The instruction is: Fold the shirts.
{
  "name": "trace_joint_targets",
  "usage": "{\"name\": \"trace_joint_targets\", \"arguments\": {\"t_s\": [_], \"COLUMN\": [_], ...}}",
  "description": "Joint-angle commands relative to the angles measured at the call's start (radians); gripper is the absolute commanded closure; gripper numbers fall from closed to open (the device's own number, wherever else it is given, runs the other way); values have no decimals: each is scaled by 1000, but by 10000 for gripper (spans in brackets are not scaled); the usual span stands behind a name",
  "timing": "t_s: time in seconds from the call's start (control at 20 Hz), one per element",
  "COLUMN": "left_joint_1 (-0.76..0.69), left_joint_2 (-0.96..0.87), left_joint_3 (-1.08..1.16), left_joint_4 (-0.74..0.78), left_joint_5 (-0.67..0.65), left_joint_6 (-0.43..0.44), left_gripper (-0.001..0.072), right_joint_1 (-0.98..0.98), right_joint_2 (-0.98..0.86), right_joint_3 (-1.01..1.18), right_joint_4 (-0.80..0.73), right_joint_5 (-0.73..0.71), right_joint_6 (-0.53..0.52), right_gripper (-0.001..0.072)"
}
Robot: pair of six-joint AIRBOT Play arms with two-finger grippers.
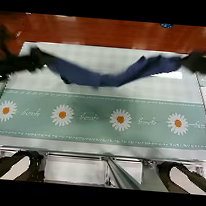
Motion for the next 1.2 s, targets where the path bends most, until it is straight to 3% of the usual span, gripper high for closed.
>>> {"name": "trace_joint_targets", "arguments": {"t_s": [0.0, 0.3, 0.55, 0.65, 0.9, 1.0, 1.15], "left_joint_1": [105, 286, 401, 336, 39, -16, -22], "left_joint_2": [78, 159, 296, 341, 435, 435, 428], "left_joint_3": [333, 716, 774, 774, 773, 759, 607], "left_joint_4": [-3, -3, 91, 232, 789, 867, 846], "left_joint_5": [-54, -105, -137, -200, -277, -317, -329], "left_joint_6": [-16, -28, -43, -71, -247, -279, -306], "left_gripper": [687, 686, 686, 686, 686, 686, 686], "right_joint_1": [2, 2, 2, 2, 2, 2, 2], "right_joint_2": [95, 323, 490, 552, 727, 760, 756], "right_joint_3": [279, 326, 326, 320, 130, 52, -50], "right_joint_4": [-59, -310, -343, -413, -481, -481, -459], "right_joint_5": [44, 132, 304, 388, 468, 479, 444], "right_joint_6": [57, 162, 166, 198, 272, 297, 305], "right_gripper": [688, 688, 688, 688, 688, 688, 688]}}
